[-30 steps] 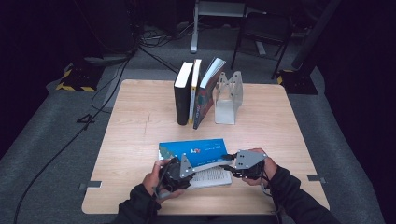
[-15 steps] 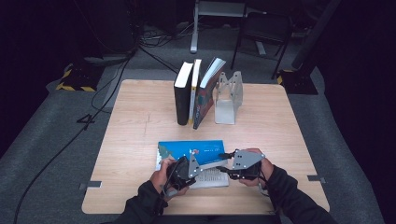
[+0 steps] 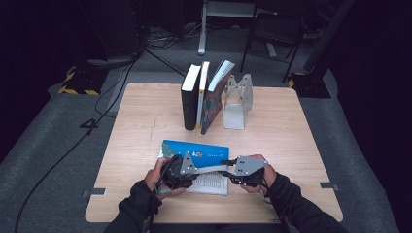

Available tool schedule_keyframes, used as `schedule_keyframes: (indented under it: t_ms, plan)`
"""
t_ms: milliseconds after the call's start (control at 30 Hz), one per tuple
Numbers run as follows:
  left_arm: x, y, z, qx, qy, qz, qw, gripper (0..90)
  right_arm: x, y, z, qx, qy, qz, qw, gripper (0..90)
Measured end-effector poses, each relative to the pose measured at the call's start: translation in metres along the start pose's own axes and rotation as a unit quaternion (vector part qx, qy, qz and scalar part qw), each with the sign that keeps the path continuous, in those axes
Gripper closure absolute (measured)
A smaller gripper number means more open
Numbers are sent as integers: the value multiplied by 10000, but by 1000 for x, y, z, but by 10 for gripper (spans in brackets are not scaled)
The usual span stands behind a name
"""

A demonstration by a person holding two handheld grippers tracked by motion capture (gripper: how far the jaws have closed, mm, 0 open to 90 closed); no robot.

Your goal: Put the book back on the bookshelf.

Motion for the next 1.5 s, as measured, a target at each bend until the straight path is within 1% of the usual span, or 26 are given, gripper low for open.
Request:
schedule_keyframes:
  t_ms: [67, 167, 200, 267, 333, 367, 433, 467, 500, 567, 633, 733, 800, 833, 900, 967, 1000, 1067, 1100, 1133, 1167, 1233, 1300, 1333, 1433, 1500]
  plan:
    - [3, 3, 1, 14, -61, -93, 9999, 457, -1, 0, -2, 12, -20, 36, 10000, 665]
    - [9, 6, 2, -40, -149, -284, 9995, 458, -1, -2, -5, -32, -103, 86, 9999, 664]
    - [11, 7, 0, -55, -112, -351, 9993, 484, -2, -3, -5, -31, -123, 82, 9999, 663]
    - [10, 10, -5, 64, -104, -425, 9990, 547, -3, -2, -7, -39, -122, 116, 9999, 657]
    - [10, 12, -6, 94, -59, -459, 9989, 625, -7, 1, -8, 3, -74, 164, 9998, 639]
    - [10, 14, -8, 108, -32, -488, 9987, 625, -7, 1, -8, 3, -74, 164, 9998, 639]
    - [11, 15, -9, 218, -23, -520, 9984, 670, -9, 3, -7, 45, -95, 170, 9998, 602]
    - [11, 15, -9, 220, 19, -532, 9983, 678, -10, 4, -7, 132, -105, 109, 9998, 568]
    - [9, 13, -9, 162, 80, -546, 9983, 691, -12, 7, -7, 260, -5, 144, 9996, 532]
    - [6, 11, -9, 70, 200, -541, 9983, 708, -21, 18, -5, 467, 177, 326, 9982, 447]
    - [4, 9, -9, 38, 269, -535, 9982, 713, -29, 30, 1, 728, 254, 447, 9960, 425]
    - [0, 6, -10, -16, 372, -564, 9977, 721, -36, 44, 17, 1001, 137, 620, 9929, 423]
    - [-4, 3, -11, -68, 519, -603, 9968, 728, -36, 50, 31, 1196, -8, 584, 9911, 419]
    - [-7, 1, -12, -113, 523, -611, 9967, 733, -35, 52, 36, 1219, -103, 609, 9906, 418]
    - [-10, -1, -12, -111, 541, -653, 9963, 736, -33, 54, 42, 1394, -139, 510, 9888, 419]
    - [-12, -2, -11, -134, 617, -649, 9959, 739, -30, 53, 44, 1277, -261, 571, 9898, 421]
    - [-14, -2, -11, -121, 615, -650, 9959, 739, -27, 52, 47, 1127, -375, 534, 9915, 420]
    - [-17, -3, -12, -121, 651, -652, 9957, 739, -19, 48, 53, 1170, -468, 403, 9912, 421]
    - [-18, -3, -11, -116, 659, -660, 9956, 739, -12, 46, 58, 1134, -600, 329, 9912, 420]
    - [-18, -3, -11, -116, 659, -660, 9956, 740, -12, 46, 58, 1134, -600, 329, 9912, 420]
    - [-19, -4, -11, -117, 669, -634, 9957, 740, -9, 45, 61, 1102, -680, 298, 9911, 418]
    - [-20, -4, -11, -113, 688, -620, 9956, 740, 2, 44, 69, 1177, -764, 194, 9899, 418]
    - [-21, -3, -11, -121, 714, -591, 9956, 741, 7, 44, 73, 1231, -821, 158, 9889, 418]
    - [-22, -4, -11, -113, 713, -581, 9957, 741, 9, 44, 73, 1275, -804, 136, 9885, 421]
    - [-24, -5, -12, -135, 774, -605, 9951, 741, 12, 46, 75, 1262, -847, 167, 9882, 422]
    - [-27, -7, -13, -170, 844, -604, 9945, 742, 13, 47, 77, 1335, -826, 166, 9875, 422]
Point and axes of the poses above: each handheld gripper's, and its own axes: x roughly forward along the jaws, z roughly out of its underside, y roughly to its right, the point moved 6 cm from there along x, roughly forward along the jaws, and after that the axes turned 7 degrees about y, right-handed, at the moved point
